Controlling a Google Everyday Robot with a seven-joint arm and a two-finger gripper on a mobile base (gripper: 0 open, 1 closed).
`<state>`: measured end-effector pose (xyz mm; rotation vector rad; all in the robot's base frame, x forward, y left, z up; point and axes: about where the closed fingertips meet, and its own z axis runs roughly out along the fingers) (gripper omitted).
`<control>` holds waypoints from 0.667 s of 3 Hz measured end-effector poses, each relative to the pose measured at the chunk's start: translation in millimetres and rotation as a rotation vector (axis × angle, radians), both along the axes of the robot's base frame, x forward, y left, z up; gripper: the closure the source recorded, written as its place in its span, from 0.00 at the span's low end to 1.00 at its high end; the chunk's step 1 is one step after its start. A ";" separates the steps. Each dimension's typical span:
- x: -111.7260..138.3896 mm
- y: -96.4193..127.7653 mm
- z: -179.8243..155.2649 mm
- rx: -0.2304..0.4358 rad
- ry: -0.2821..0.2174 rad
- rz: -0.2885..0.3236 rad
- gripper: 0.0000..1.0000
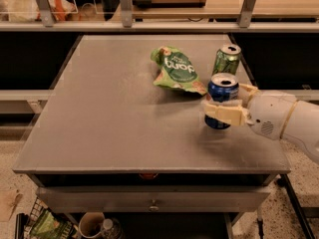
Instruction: Place pepsi can upright
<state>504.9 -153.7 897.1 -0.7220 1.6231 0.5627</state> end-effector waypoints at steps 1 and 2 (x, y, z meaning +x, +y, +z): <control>-2.6 2.7 -6.3 0.014 -0.006 -0.013 1.00; -7.3 7.0 -15.0 0.054 -0.042 -0.043 1.00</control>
Offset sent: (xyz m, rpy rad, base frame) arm -0.0079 0.0014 -0.0178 0.0682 -0.0470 -0.0705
